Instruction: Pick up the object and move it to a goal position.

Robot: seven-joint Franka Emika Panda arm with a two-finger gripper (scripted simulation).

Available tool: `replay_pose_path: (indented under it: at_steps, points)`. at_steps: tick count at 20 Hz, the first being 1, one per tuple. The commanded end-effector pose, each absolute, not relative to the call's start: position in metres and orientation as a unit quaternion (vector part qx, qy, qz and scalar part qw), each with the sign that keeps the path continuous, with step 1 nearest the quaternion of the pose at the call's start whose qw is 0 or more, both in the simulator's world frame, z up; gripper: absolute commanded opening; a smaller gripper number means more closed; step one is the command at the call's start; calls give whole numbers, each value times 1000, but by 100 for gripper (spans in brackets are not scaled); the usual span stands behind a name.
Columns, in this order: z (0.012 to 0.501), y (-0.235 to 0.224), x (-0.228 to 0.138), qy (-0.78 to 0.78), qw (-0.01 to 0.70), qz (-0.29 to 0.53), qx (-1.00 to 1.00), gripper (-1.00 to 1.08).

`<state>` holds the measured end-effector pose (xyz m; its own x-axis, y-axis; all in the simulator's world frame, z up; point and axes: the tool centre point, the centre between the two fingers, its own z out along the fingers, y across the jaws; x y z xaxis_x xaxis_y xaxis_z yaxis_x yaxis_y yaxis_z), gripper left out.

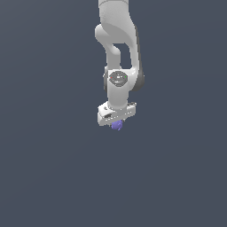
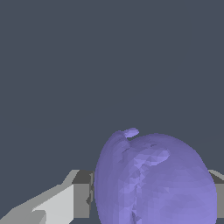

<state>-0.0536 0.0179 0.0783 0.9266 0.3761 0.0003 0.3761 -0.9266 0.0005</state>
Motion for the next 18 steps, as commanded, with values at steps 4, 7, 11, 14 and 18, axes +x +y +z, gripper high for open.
replay_pose_path:
  at_steps: [4, 7, 11, 14, 18]
  points:
    - [119, -10, -62, 192, 0, 0, 981, -100]
    - [147, -29, -69, 192, 0, 1, 981, -100]
    - [188, -57, -77, 192, -1, 1, 981, -100]
    - [219, -77, -83, 192, -1, 1, 981, -100]
    - [257, -103, -91, 192, -1, 1, 981, -100]
